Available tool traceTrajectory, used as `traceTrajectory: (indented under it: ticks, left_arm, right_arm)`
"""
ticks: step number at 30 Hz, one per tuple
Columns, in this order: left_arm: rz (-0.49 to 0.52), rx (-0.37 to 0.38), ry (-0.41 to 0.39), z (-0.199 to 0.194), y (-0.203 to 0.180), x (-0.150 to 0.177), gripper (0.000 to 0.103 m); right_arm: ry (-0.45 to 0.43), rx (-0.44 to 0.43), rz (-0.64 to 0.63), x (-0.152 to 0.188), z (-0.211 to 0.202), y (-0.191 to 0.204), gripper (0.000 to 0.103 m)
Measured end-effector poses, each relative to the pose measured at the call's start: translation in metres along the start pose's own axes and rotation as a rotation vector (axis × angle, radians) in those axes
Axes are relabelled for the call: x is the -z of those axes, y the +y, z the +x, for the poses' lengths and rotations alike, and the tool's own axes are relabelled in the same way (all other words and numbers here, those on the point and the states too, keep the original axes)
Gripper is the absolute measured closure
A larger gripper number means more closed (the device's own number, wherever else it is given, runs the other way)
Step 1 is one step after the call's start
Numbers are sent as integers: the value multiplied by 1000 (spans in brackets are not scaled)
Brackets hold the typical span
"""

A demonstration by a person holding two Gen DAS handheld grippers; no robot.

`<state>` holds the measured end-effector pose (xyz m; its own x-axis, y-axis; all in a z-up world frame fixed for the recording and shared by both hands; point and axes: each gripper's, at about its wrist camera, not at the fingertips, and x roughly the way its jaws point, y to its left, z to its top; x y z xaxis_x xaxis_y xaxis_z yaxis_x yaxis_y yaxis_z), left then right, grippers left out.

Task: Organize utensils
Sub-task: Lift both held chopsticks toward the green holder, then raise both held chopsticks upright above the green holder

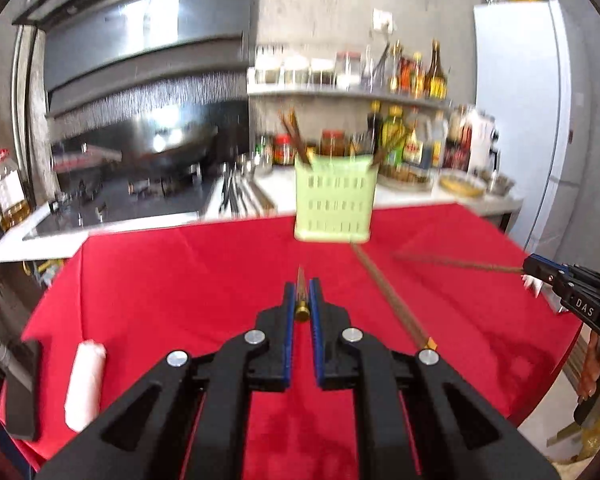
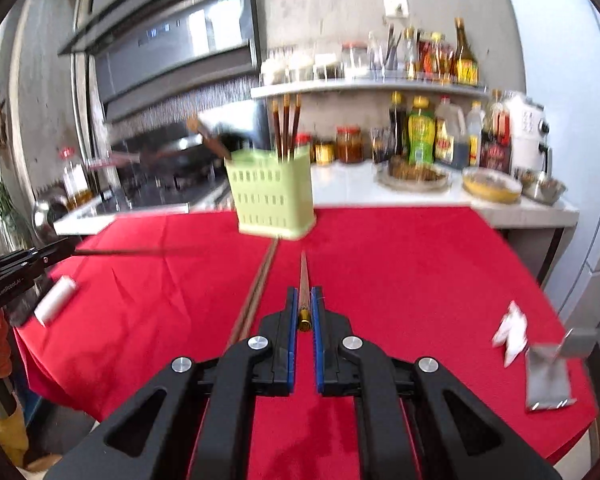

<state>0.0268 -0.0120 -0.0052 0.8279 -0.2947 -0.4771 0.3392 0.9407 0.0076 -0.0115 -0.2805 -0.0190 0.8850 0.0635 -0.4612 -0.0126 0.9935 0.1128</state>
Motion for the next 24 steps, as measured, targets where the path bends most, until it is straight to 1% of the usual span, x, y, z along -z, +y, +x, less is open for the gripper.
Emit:
traceTrajectory:
  ticks: [5,10,13,15,18,22,24]
  left_arm:
    - [12,15,-106,-27,2,-34,96]
    - [30,24,-158,-38,0,-51,96]
    - [36,33,-128,-34,0,-55,96]
    - [31,51,-73,-26,2,-57,96]
    - [46,53,-33,-20,3,-55,96]
    - [49,59,-10,-11,4,-55,96]
    - [42,74,2,-4,5,-55,96]
  right_arm:
    - [-89,-5,-19,-30,-26,4,96]
    - [-156,1,-44,-55,-48,8,96]
    - [-157,3,-52,-65,-48,8,96]
    - [-151,9,-60,-70,-44,8,96]
    - [-157,15,-63,-73,-42,9,96]
    - [-165,22,-63,-78,-35,7,96]
    - [-164,25,-64,-81,-29,6,96]
